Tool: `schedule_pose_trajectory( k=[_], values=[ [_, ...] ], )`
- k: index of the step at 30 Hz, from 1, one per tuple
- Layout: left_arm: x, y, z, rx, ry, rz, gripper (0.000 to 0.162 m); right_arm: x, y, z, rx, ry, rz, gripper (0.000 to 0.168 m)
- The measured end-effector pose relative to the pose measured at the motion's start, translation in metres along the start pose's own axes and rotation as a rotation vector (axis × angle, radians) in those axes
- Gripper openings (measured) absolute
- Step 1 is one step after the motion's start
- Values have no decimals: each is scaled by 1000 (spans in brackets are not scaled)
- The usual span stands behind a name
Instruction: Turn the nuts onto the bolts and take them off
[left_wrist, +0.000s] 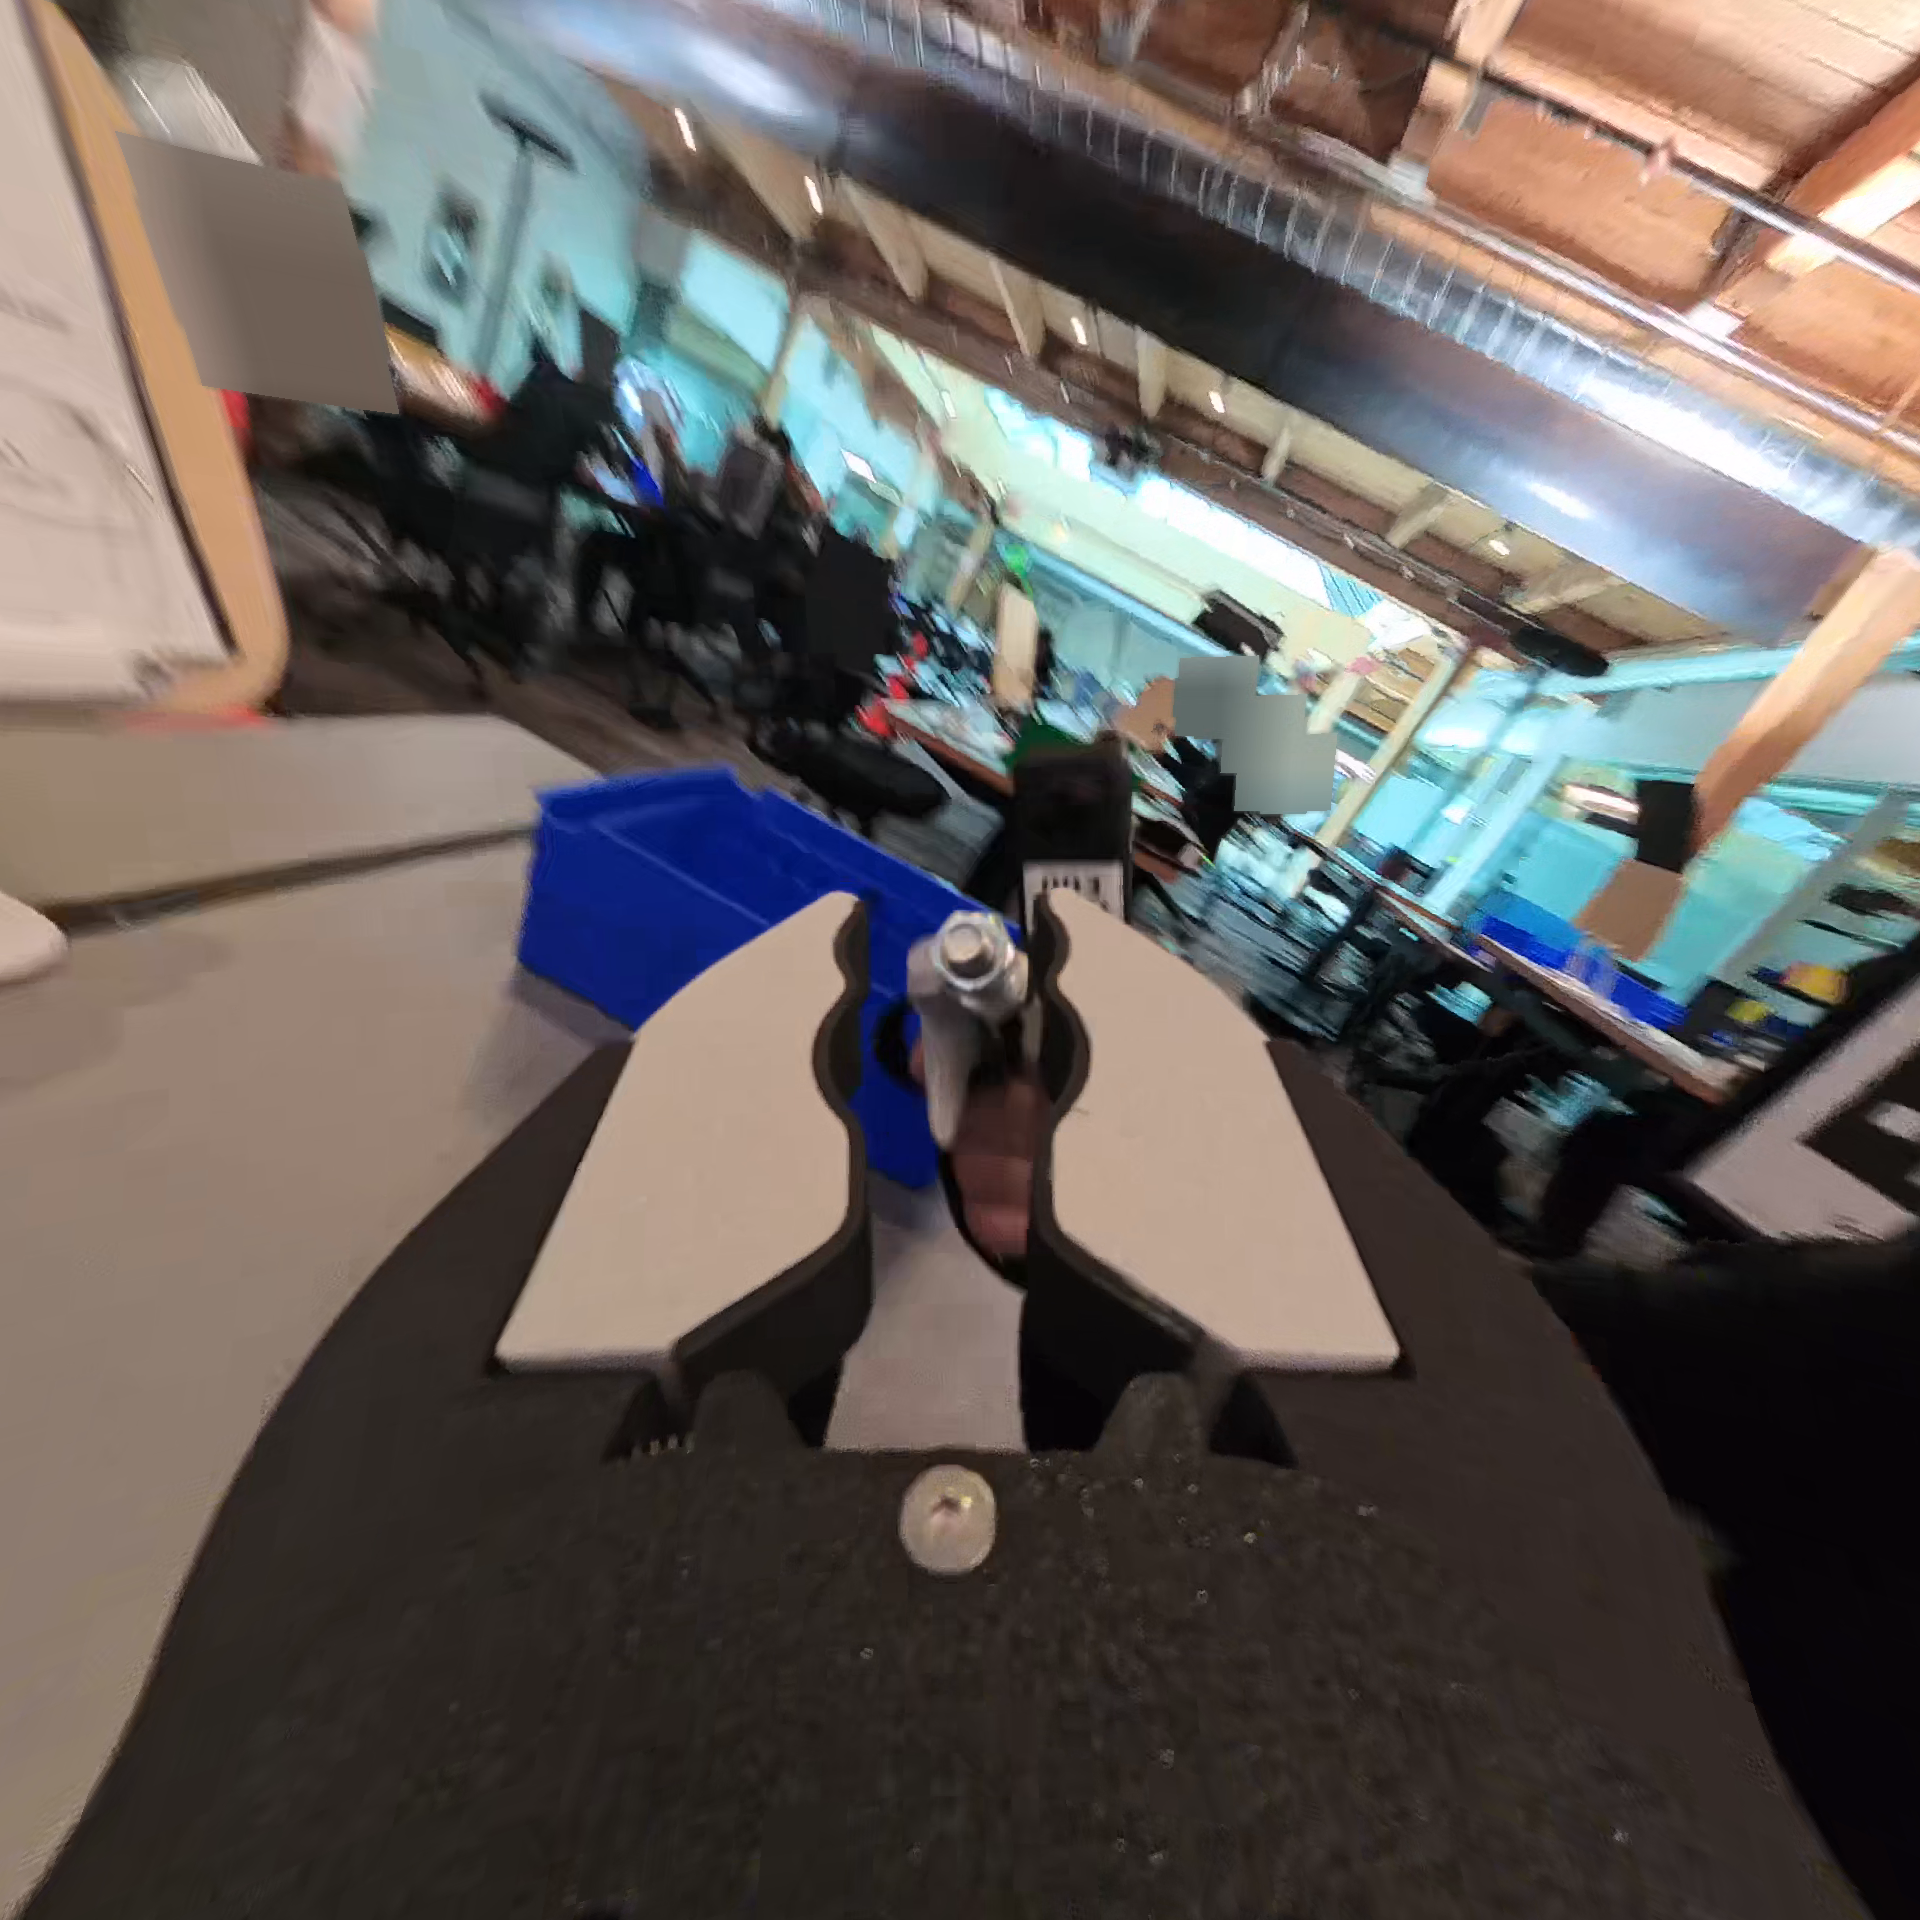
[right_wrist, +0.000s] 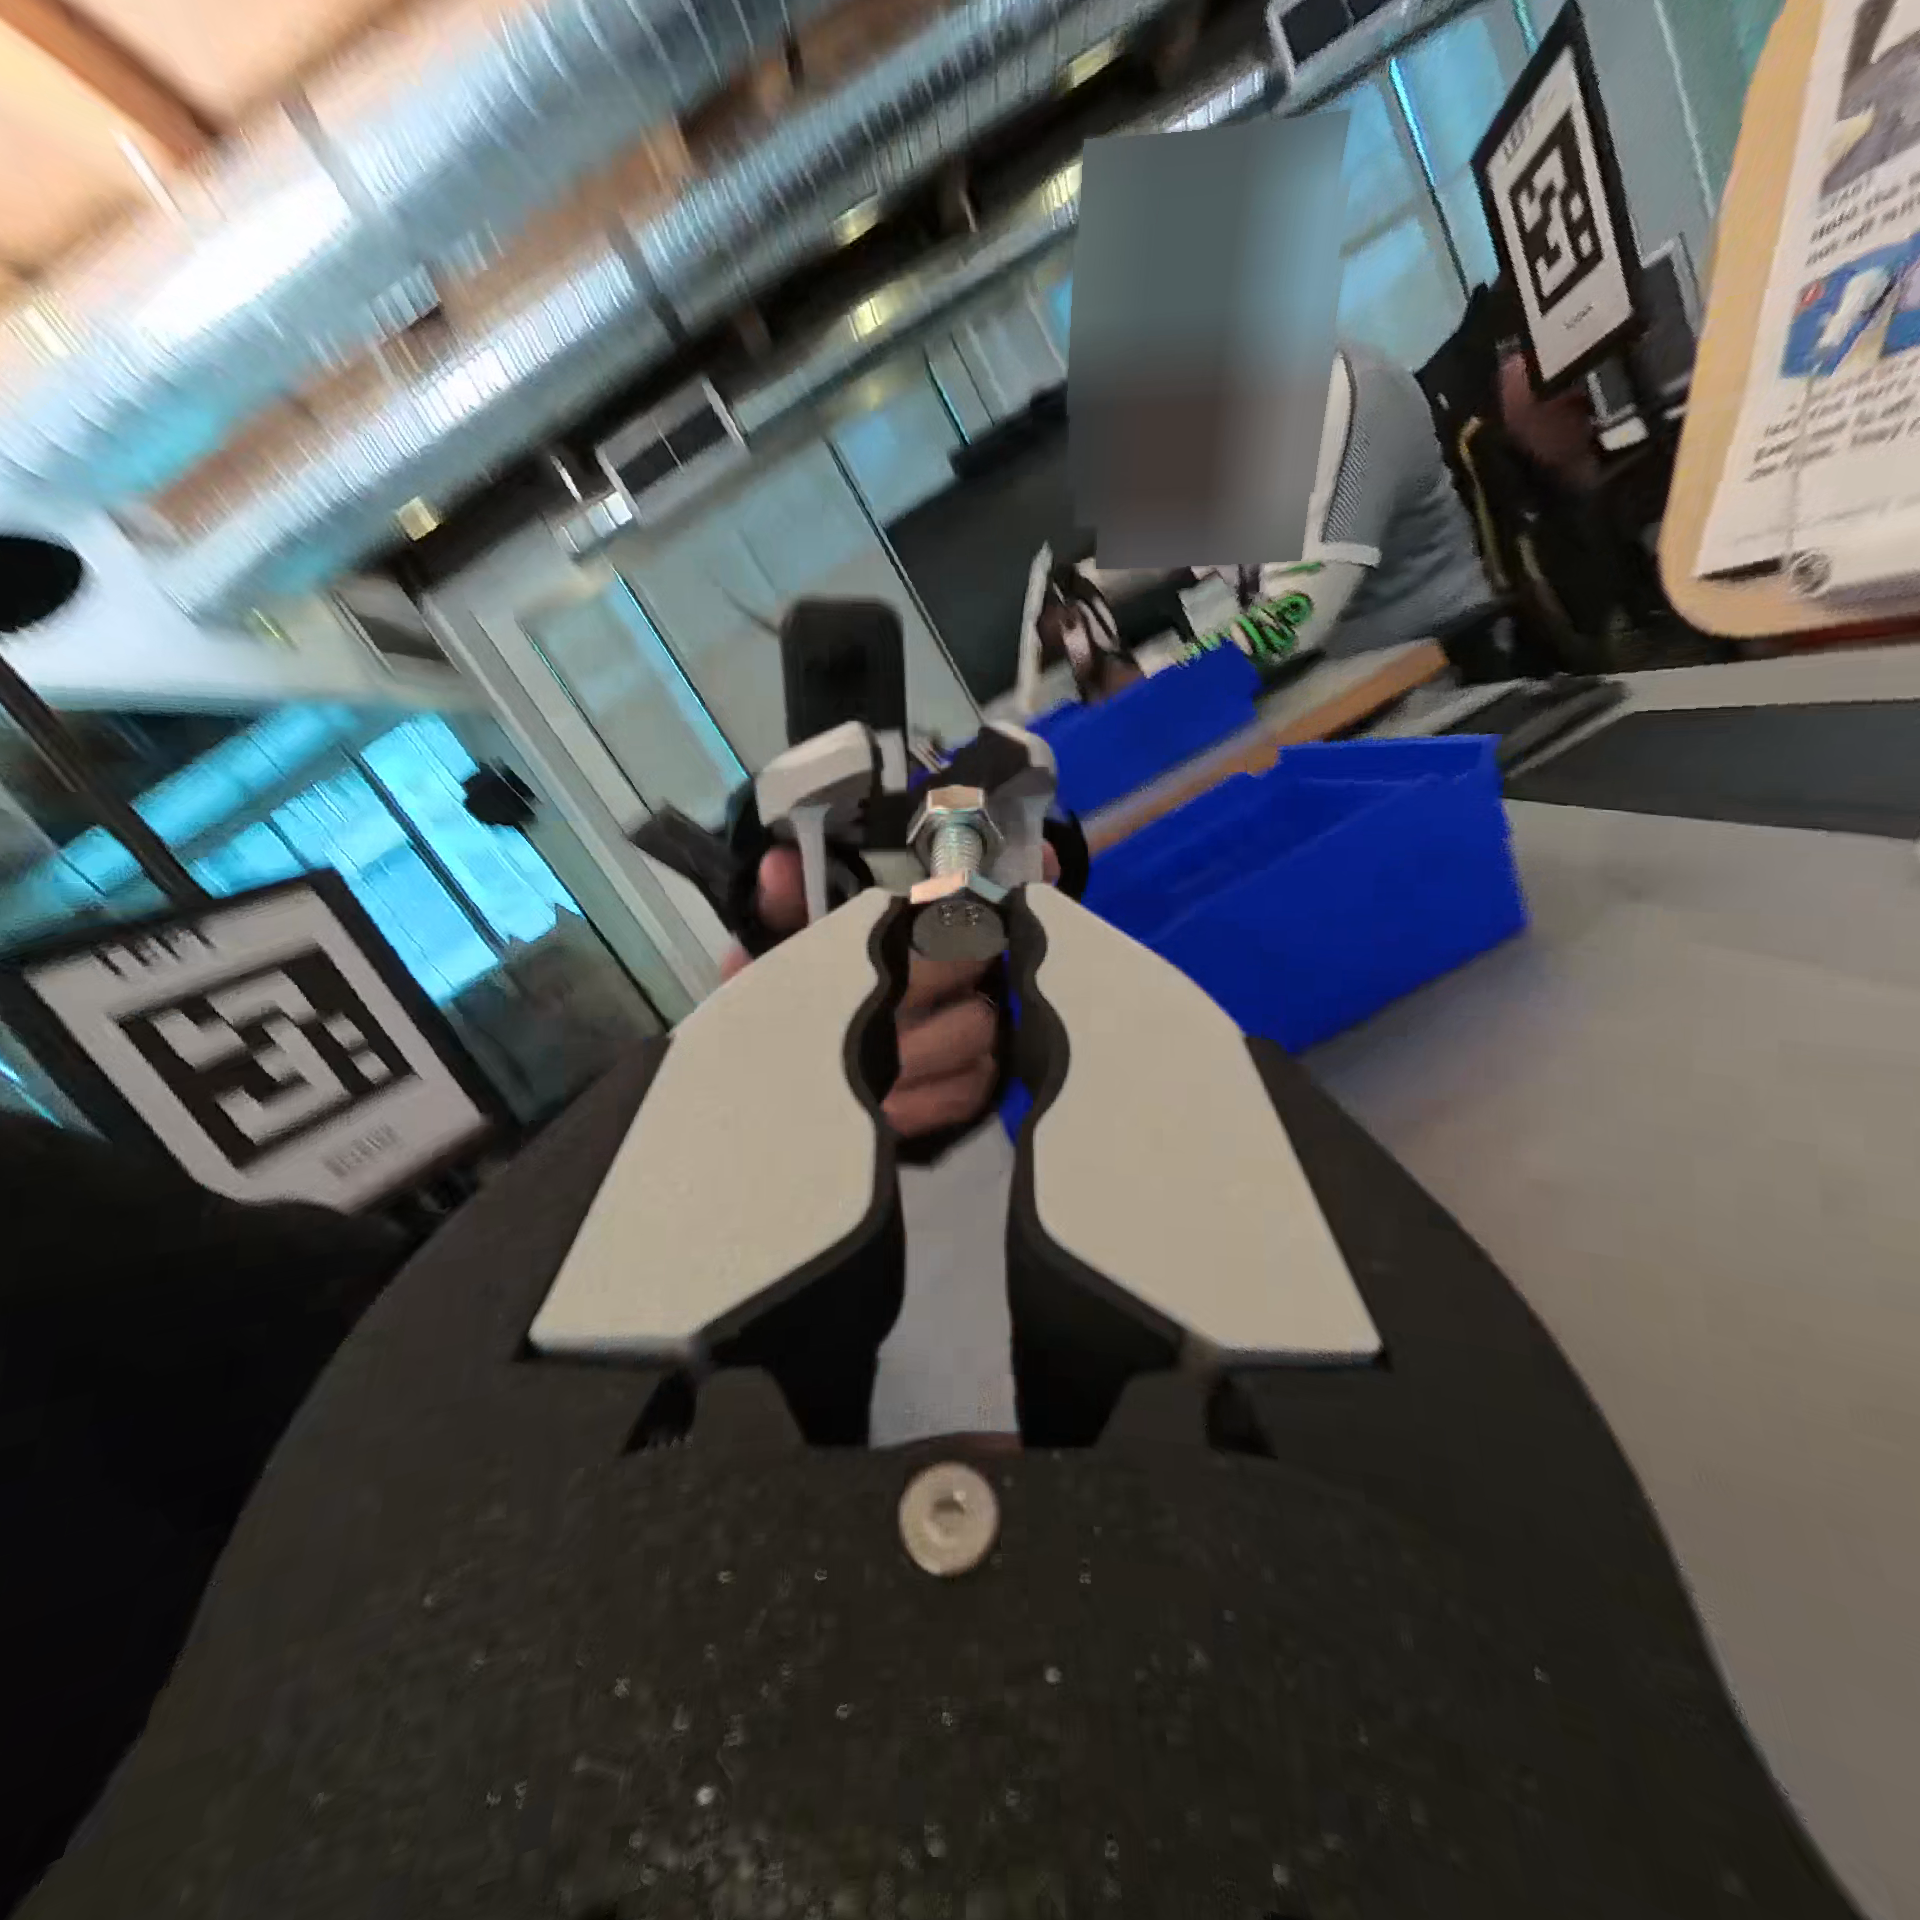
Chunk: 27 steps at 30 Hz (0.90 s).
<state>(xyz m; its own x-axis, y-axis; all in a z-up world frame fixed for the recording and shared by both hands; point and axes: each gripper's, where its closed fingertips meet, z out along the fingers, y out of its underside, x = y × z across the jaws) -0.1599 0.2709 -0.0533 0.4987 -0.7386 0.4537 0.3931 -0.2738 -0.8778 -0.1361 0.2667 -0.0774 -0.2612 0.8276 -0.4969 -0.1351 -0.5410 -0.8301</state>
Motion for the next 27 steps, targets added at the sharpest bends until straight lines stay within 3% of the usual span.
schedule_pose_trajectory(
  k=[2, 4, 6, 11, 20, 24, 27],
  values=[
    [6, 12, -3, -120, 111, -97, 48, -2, 6, -3, -130, 40, -116, 18],
    [15, 27, -9, -236, 211, -102, 48, -5, 17, -5, -258, 40, -154, 18],
    [19, 33, -12, -263, 221, 6, 47, -3, 26, -6, -334, 44, -120, 18],
    [27, 45, -10, -307, 198, 223, 43, -9, 27, -5, -292, -55, 50, 18],
    [1, 77, -4, -456, 70, 337, 41, -13, 19, -6, -213, -125, 162, 18],
    [5, 60, -5, -378, 62, 357, 39, -5, 31, -6, -254, -82, 161, 18],
    [13, 63, -4, -407, 78, 399, 41, -3, 31, -4, -235, -87, 182, 18]
  ],
)
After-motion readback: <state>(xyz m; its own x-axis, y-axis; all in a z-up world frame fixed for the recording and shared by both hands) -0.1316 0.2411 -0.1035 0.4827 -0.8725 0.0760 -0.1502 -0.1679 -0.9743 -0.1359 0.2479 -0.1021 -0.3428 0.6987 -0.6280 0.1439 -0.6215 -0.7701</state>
